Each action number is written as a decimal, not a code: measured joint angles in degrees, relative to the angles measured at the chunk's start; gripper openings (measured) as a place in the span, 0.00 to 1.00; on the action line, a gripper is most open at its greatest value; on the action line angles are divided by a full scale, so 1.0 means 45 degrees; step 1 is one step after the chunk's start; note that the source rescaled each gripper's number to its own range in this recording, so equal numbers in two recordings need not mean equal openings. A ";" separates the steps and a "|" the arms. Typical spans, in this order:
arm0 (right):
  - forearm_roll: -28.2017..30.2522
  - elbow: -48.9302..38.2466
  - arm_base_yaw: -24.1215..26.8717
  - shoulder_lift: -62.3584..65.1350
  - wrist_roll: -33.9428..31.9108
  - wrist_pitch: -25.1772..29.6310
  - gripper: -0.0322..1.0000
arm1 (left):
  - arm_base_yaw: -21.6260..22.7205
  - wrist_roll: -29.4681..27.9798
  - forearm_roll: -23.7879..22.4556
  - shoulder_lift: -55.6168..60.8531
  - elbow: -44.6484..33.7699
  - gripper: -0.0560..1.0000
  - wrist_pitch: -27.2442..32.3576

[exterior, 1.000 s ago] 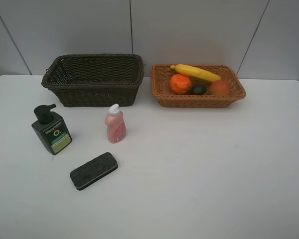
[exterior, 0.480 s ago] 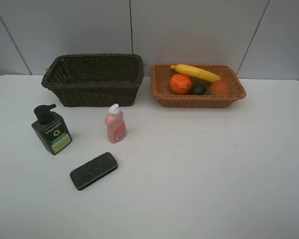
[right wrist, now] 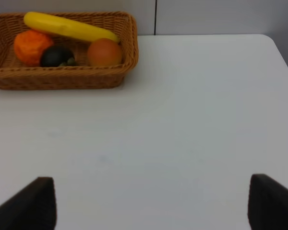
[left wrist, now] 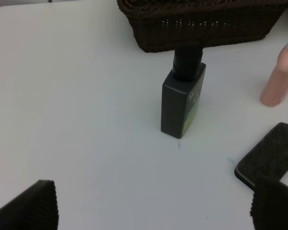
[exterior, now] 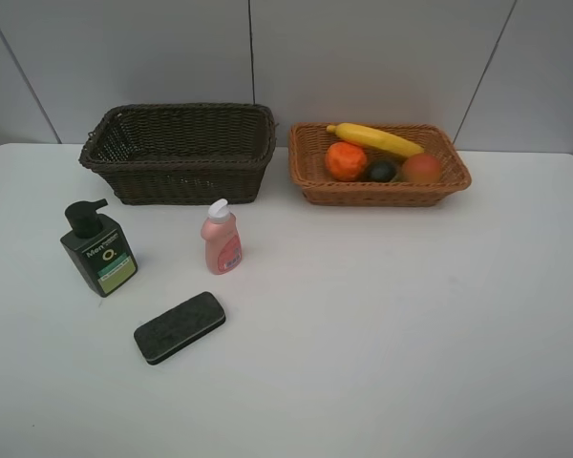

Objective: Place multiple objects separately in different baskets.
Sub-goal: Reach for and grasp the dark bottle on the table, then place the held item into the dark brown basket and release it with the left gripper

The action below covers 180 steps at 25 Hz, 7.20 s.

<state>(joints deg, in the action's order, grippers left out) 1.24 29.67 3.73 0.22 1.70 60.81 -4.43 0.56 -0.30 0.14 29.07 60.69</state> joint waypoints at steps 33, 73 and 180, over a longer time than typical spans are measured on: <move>-0.0010 0.0000 0.0000 0.0000 0.0000 0.0000 1.00 | 0.0000 0.4104 0.0557 -1.3075 0.7613 1.00 -0.0181; -0.0010 0.0000 0.0000 0.0000 0.0000 -0.0012 1.00 | -0.1205 0.7236 0.0730 -2.3481 0.8580 1.00 -0.1059; -0.0010 0.0000 0.0000 0.0000 0.0000 -0.0012 1.00 | -0.1627 0.1933 0.0463 -2.6437 1.3904 1.00 -0.5399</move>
<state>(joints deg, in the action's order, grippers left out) 1.19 29.67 3.73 0.22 1.70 60.76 -11.76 9.26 1.78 -118.82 91.63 36.40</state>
